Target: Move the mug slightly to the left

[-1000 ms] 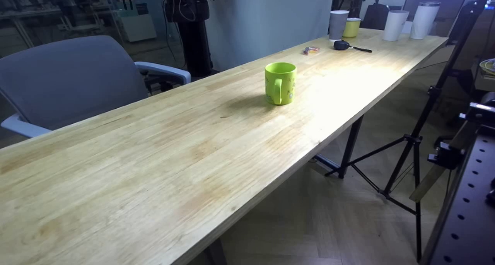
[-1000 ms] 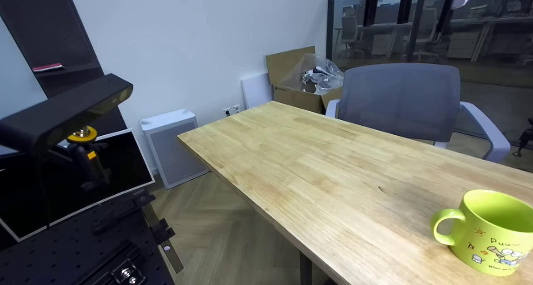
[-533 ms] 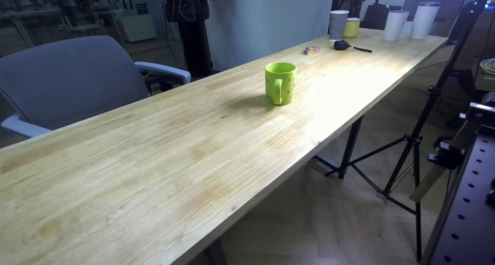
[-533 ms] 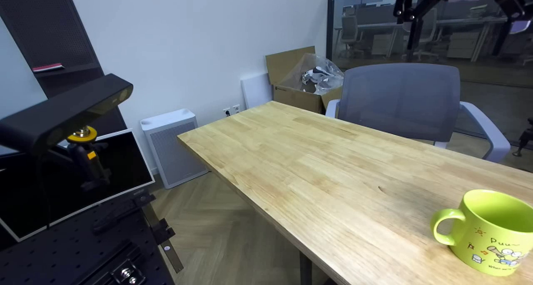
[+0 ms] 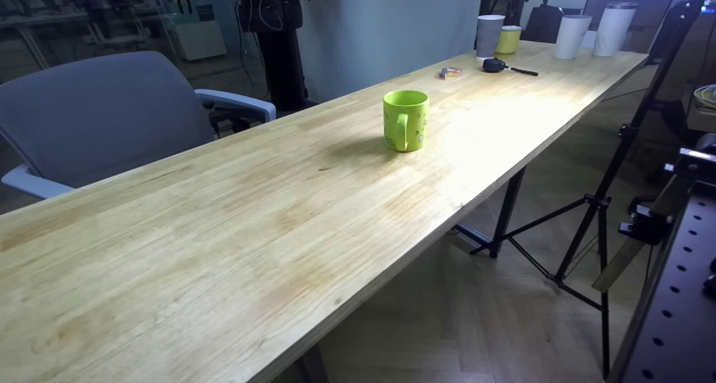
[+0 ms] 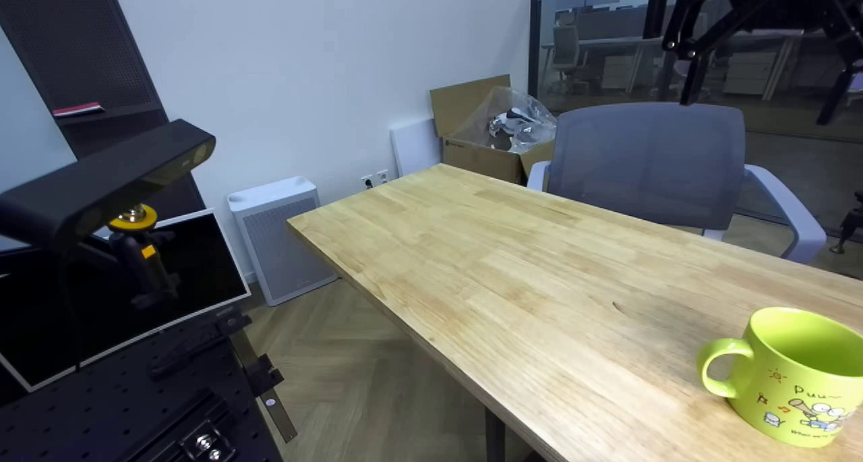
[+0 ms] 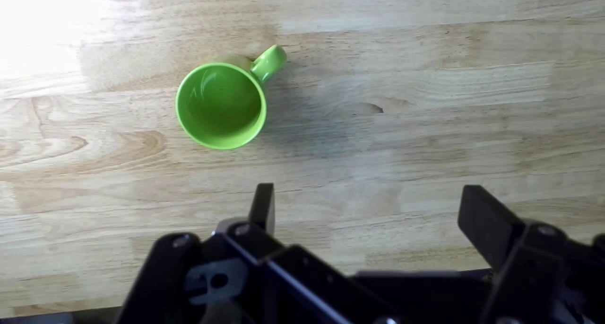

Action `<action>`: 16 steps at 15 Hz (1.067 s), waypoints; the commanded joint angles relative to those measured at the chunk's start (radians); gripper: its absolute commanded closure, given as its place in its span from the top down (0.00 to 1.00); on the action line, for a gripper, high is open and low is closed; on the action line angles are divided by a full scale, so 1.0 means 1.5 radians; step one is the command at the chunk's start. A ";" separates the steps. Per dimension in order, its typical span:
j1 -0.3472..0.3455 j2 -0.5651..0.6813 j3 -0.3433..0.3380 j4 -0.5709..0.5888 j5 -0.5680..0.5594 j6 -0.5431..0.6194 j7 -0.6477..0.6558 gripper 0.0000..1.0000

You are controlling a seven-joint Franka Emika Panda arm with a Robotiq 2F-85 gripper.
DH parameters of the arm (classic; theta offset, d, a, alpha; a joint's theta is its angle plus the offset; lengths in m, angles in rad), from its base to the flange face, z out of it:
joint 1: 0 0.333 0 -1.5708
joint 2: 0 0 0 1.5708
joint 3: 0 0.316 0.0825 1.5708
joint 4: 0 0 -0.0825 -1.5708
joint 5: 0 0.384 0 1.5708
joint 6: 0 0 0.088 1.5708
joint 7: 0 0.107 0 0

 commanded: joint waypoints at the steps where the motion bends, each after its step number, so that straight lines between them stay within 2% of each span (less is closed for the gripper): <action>1: -0.006 0.000 0.006 0.002 -0.002 -0.002 0.001 1.00; 8: -0.005 0.002 0.006 0.004 -0.005 -0.005 0.004 1.00; 16: -0.005 0.068 0.006 -0.001 -0.019 0.021 0.018 1.00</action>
